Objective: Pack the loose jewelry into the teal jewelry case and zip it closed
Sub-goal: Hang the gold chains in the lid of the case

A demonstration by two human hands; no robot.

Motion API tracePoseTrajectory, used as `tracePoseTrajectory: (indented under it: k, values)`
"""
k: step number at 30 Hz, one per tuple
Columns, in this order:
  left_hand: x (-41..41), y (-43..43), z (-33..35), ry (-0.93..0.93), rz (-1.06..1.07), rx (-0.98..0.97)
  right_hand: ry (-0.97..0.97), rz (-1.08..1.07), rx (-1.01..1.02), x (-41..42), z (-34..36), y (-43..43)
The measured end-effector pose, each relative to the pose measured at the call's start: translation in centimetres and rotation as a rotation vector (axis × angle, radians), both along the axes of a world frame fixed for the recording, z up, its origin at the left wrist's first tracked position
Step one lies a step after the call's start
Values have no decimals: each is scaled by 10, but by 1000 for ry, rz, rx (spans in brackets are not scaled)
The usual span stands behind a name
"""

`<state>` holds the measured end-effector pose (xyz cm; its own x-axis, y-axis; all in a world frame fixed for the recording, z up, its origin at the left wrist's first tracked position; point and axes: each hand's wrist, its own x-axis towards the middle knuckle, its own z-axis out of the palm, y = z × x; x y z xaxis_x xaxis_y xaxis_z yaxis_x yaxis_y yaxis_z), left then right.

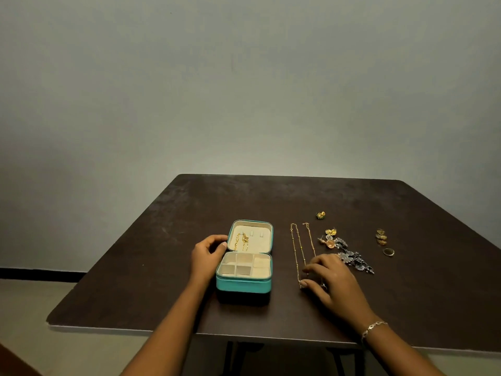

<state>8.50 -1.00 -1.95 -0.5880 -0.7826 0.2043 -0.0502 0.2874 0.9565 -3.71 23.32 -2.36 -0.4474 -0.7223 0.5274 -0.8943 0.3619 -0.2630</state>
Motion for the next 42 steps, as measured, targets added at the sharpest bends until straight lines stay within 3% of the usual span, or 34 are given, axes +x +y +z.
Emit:
tracePoseTrajectory:
  k: [8, 14, 19, 24, 29, 42]
  values:
    - [-1, -6, 11, 39, -18, 88, 52, 23, 74, 0, -5, 0]
    - [-37, 3, 71, 57, -101, -272, 29, 45, 71, -4, -10, -3]
    - [-106, 29, 90, -278, -321, -590, 46, 44, 87, -3, -10, -3]
    - [-166, 36, 78, -591, -448, -773, 78, 38, 83, -2, -9, -2]
    - [-193, 27, 56, -846, -427, -856, 106, 32, 78, 0, -10, -3]
    - [-206, 30, 42, -895, -398, -880, 90, 64, 62, -2, -11, -3]
